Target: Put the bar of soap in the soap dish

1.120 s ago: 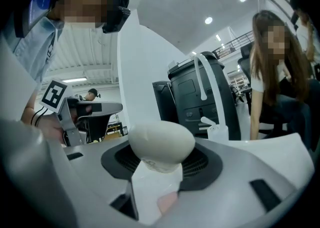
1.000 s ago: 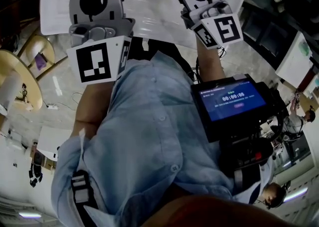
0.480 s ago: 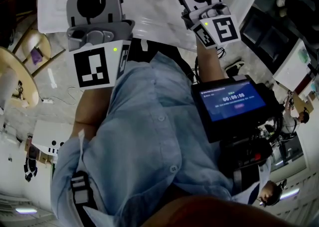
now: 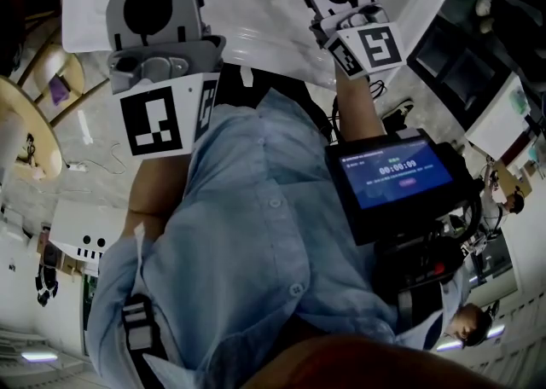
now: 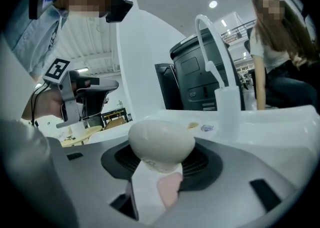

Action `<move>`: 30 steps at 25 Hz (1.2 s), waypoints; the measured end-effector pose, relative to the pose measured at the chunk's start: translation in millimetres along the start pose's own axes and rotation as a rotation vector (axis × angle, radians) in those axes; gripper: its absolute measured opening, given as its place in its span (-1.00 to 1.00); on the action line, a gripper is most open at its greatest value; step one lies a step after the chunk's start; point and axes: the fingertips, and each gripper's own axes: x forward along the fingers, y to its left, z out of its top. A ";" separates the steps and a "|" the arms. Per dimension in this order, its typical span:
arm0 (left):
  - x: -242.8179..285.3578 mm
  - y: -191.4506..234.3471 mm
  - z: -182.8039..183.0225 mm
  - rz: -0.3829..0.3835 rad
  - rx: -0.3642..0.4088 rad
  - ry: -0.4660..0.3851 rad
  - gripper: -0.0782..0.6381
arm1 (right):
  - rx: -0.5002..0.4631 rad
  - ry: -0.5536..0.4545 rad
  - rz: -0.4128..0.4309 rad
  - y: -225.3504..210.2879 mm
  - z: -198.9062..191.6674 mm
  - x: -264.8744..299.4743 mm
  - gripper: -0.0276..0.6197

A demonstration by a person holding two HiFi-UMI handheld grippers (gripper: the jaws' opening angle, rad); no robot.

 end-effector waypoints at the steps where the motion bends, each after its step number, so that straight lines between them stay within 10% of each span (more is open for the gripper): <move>1: 0.2 0.3 0.5 0.000 0.001 -0.001 -0.76 | -0.003 0.001 0.000 -0.4 -0.4 0.5 -0.26; 30: -22.2 8.7 9.6 0.065 -0.005 -0.019 -0.76 | -0.103 0.167 0.062 10.7 -52.1 14.9 -0.26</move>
